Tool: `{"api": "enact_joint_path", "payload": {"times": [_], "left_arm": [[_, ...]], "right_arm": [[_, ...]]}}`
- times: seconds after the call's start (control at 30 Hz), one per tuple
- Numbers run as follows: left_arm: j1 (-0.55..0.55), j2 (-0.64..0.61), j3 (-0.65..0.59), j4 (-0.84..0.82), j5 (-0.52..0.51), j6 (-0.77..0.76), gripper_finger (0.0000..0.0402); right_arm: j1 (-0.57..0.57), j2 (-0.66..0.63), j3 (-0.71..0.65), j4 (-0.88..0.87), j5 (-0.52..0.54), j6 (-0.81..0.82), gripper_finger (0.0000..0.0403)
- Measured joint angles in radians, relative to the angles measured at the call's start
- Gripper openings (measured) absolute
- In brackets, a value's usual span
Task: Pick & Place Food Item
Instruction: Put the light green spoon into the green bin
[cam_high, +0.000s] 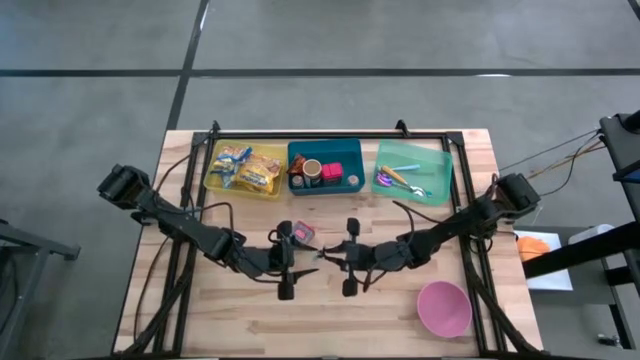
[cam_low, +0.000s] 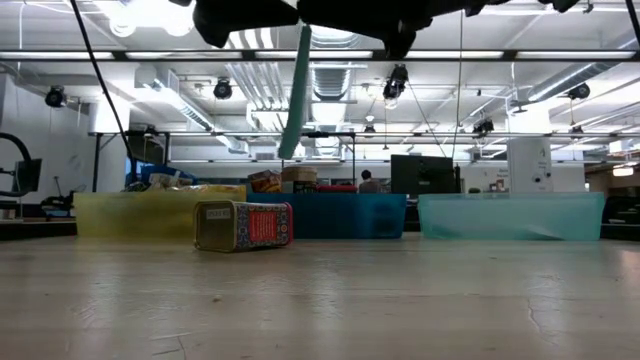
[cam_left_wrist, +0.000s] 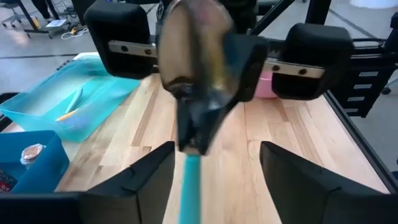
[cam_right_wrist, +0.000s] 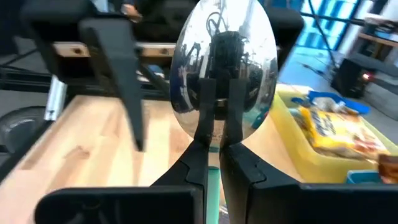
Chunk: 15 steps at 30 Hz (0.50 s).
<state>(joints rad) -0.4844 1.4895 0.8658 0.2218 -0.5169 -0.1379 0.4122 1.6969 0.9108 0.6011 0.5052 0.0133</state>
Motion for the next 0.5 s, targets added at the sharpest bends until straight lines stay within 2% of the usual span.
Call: {"api": "enact_joint_path", "payload": {"times": [0.2, 0.43, 0.5], "left_arm": [[0.0, -0.021, 0.0, -0.048, 0.0, -0.05, 0.0263], [0.001, -0.073, -0.001, -0.248, -0.087, -0.291, 0.0264], [0.002, -0.08, -0.002, -0.273, -0.103, -0.313, 0.0264]], "right_arm": [[0.0, -0.065, 0.0, -0.126, 0.108, 0.044, 0.0017], [-0.051, -0.251, 0.0, -0.502, 0.127, 0.25, 0.0017], [-0.079, -0.312, 0.0, -0.614, 0.127, 0.287, 0.0017]]}}
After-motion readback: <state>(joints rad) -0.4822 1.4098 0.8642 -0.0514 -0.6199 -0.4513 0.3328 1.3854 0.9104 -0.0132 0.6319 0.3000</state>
